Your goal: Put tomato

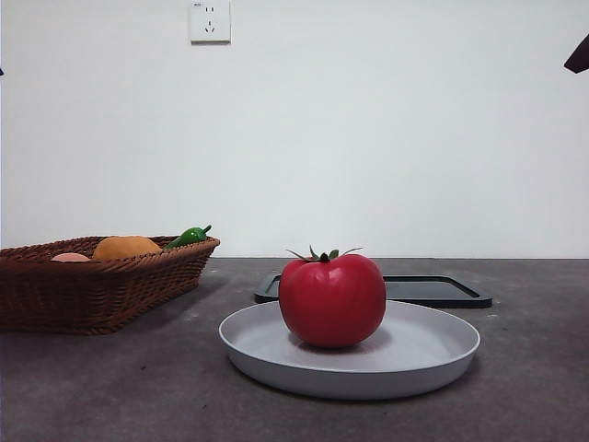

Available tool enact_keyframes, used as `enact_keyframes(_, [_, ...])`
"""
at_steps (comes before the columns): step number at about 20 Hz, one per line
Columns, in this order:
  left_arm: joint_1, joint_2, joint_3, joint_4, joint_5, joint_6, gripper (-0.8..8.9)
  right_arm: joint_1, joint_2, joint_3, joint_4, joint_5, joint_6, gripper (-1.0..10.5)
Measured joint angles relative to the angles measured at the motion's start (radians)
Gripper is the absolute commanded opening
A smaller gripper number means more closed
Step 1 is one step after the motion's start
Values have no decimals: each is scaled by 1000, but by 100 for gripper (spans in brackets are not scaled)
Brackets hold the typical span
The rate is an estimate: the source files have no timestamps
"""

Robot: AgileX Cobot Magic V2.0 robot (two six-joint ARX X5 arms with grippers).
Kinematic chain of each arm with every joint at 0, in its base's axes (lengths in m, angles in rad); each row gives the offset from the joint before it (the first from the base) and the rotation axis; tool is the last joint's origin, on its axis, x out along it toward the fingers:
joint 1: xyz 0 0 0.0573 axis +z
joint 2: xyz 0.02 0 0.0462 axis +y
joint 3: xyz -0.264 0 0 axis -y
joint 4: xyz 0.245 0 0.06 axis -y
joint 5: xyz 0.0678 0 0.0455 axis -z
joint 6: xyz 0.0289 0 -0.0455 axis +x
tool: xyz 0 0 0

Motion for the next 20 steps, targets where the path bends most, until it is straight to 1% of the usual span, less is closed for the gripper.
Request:
enact_keyframes(3, [0,0,0,11,0,7,529,7,24,0,19,0,0,432])
enact_keyframes(5, [0,0,0,25,0,8,529,31,57,0,56,-1,2,434])
enact_keyframes(12, [0,0,0,25,0,8,529,153,266,1,279,5,12,446])
enact_keyframes(16, [0,0,0,25,0,8,529,203,402,1,392,80,13,447])
enact_keyframes(20, [0,-1,0,26,0,8,529,239,521,1,488,113,13,447])
